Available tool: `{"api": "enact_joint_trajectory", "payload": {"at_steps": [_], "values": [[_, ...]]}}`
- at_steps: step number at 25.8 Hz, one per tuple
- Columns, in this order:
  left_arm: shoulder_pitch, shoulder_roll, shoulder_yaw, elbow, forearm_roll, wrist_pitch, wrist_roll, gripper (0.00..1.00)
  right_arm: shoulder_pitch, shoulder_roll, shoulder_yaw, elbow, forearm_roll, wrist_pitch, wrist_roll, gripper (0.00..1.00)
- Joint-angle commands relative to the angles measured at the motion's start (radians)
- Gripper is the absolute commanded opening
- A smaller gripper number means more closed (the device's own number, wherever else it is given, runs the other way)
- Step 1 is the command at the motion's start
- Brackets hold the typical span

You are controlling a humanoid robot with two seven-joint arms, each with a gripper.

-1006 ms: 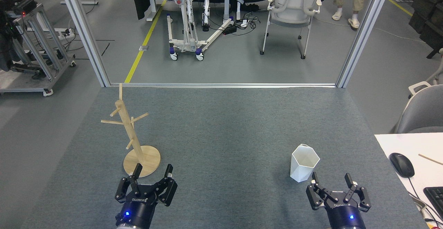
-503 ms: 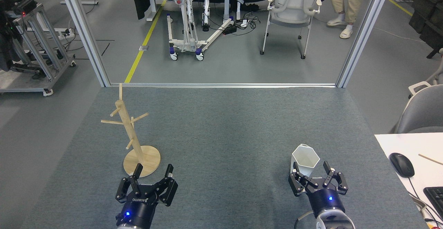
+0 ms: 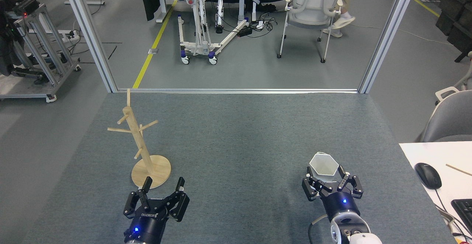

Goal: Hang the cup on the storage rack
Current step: 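Close the right gripper around the white cup's rim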

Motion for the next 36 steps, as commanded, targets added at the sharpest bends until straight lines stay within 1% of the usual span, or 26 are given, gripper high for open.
{"api": "enact_joint_trajectory", "payload": {"at_steps": [1,9,13,19,22,29,36], "values": [[-0.003,-0.001,0.0,0.004,0.002,0.0,0.0,1.0,-0.01,0.0,0.004,0.018,0.0,0.001,-0.003,0.99],[0.005,0.0,0.0,0.004,0.0,-0.001,0.001,1.0,-0.017,-0.006,0.001,0.029,-0.003,0.007,-0.003,0.99],[0.003,0.004,0.0,0.004,0.0,0.0,0.001,1.0,-0.034,-0.015,0.003,0.067,-0.051,0.015,-0.003,0.99],[0.005,0.0,0.0,0.004,0.002,0.0,0.001,1.0,-0.071,-0.017,0.003,0.122,-0.056,0.013,-0.003,0.99],[0.006,0.002,0.0,0.004,0.002,-0.001,0.001,1.0,-0.089,-0.018,0.006,0.151,-0.074,0.01,-0.003,0.99],[0.008,-0.001,-0.005,0.004,0.0,-0.001,0.001,1.0,-0.129,-0.02,0.041,0.194,-0.106,0.01,-0.002,0.99],[0.005,-0.004,-0.006,0.01,0.002,-0.001,0.0,1.0,-0.166,-0.018,0.069,0.243,-0.112,0.007,-0.003,0.99]]}}
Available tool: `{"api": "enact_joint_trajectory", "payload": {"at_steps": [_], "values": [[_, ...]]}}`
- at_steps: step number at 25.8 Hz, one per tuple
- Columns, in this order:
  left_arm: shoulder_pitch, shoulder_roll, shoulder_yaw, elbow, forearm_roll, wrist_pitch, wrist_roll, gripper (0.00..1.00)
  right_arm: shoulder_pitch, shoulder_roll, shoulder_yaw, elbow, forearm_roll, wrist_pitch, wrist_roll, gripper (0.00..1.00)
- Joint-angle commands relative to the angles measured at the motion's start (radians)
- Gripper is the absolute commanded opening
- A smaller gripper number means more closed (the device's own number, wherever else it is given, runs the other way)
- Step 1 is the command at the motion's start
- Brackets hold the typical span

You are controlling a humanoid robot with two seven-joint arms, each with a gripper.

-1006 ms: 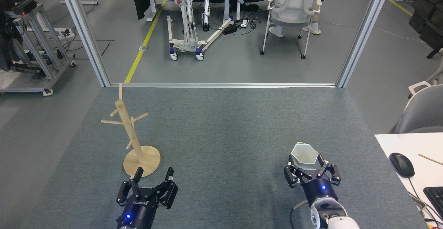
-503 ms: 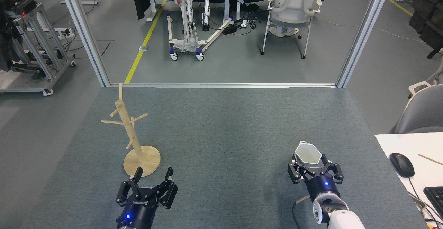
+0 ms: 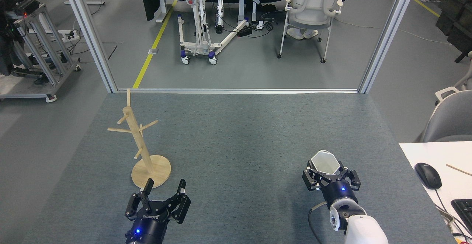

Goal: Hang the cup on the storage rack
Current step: 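Close the right gripper around the white cup's rim, then lift the cup with the right gripper toward the center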

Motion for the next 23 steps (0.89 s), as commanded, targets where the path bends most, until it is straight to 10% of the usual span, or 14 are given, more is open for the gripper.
{"api": "enact_joint_trajectory", "payload": {"at_steps": [1,10,23], "values": [[-0.002,-0.002,-0.001,0.002,0.0,-0.001,-0.002,1.0,-0.02,0.0,0.016,0.016,-0.013,0.003,0.001,0.99],[-0.005,-0.02,-0.001,0.016,0.002,0.001,-0.002,1.0,-0.017,-0.023,0.016,0.026,-0.132,-0.063,-0.001,0.36],[-0.01,-0.018,0.001,0.031,0.0,0.001,-0.002,1.0,0.049,-0.115,-0.073,-0.233,-0.192,-0.392,0.168,0.25]]}}
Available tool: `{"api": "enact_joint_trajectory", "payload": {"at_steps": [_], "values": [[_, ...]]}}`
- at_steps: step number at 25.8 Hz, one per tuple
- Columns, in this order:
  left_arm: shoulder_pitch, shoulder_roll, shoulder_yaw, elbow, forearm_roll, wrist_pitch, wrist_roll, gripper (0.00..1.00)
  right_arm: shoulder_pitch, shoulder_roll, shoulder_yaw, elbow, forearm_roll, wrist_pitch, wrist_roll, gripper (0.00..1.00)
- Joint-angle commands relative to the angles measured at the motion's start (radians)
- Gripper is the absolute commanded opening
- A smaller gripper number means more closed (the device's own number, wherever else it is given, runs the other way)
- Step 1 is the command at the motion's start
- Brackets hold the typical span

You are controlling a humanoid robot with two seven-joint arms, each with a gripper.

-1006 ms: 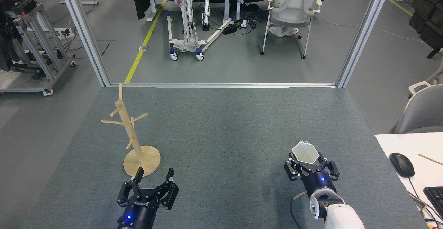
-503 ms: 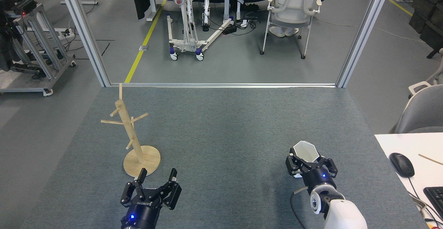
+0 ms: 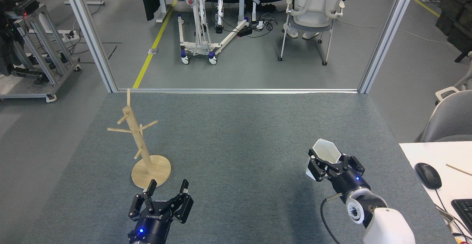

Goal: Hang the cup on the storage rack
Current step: 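Lift the cup with the right gripper toward the center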

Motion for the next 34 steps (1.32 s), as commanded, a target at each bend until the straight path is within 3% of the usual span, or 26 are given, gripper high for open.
{"api": "enact_joint_trajectory", "payload": {"at_steps": [1,6,10,14,18,23,28,34], "values": [[-0.001,0.0,0.0,0.003,-0.001,0.0,0.0,1.0,0.038,-0.017,-0.034,-0.104,-0.019,-0.115,0.075,0.25],[-0.025,0.008,-0.001,0.011,-0.001,-0.002,0.0,1.0,0.079,-0.022,-0.017,-0.26,-0.043,-0.164,0.088,0.25],[-0.03,0.006,-0.001,0.011,-0.004,0.0,-0.012,1.0,0.03,-0.023,0.107,-0.322,-0.094,-0.17,0.085,0.26],[-0.031,0.006,-0.001,0.005,-0.002,0.03,-0.031,0.99,-0.054,-0.023,0.182,-0.325,-0.158,-0.219,0.083,0.28],[-0.028,0.005,-0.014,-0.033,-0.01,0.098,-0.055,0.99,-0.12,-0.042,0.187,-0.322,-0.186,-0.345,0.085,0.28],[-0.017,0.009,-0.066,-0.061,-0.039,0.106,-0.054,0.99,-0.231,-0.114,0.187,-0.285,-0.269,-0.451,0.091,0.28],[-0.016,0.016,-0.106,-0.082,-0.171,0.107,-0.057,0.99,-0.312,-0.12,0.285,-0.22,-0.275,-0.439,0.174,0.28],[-0.033,0.0,-0.147,-0.09,-0.177,0.098,-0.061,0.99,-0.326,-0.123,0.366,-0.223,-0.277,-0.399,0.178,0.28]]}}
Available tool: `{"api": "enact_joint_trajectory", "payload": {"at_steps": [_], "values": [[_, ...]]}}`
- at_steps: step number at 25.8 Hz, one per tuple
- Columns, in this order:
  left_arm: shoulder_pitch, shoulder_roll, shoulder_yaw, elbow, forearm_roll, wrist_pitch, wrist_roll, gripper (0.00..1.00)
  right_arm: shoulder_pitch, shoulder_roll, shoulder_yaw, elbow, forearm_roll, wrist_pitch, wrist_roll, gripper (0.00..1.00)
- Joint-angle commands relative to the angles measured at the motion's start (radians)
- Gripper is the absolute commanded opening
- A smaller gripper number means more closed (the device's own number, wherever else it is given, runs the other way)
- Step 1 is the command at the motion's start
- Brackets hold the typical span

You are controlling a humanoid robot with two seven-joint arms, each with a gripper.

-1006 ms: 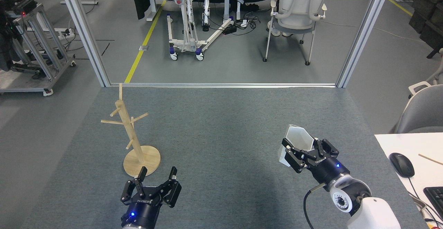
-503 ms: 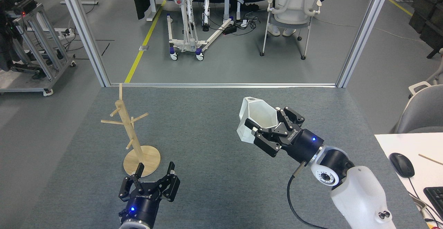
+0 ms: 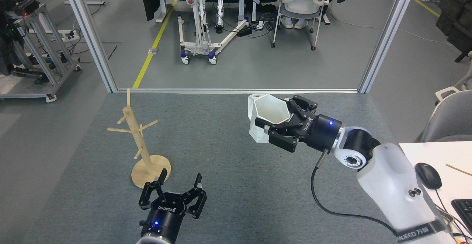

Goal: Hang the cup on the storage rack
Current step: 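Lift the cup with the right gripper toward the center, then raise the left gripper up under the cup held by the right gripper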

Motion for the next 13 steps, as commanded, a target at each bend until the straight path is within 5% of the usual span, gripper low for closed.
{"api": "enact_joint_trajectory", "payload": {"at_steps": [1,13], "values": [[-0.015,-0.009,-0.035,-0.002,-0.007,0.0,-0.001,0.99,-0.007,-0.004,0.044,-0.006,-0.005,0.035,0.006,0.28],[-0.129,-0.103,-0.156,0.066,-0.016,0.007,-0.001,0.99,0.005,-0.007,0.12,-0.049,-0.027,0.156,0.006,0.28]]}}
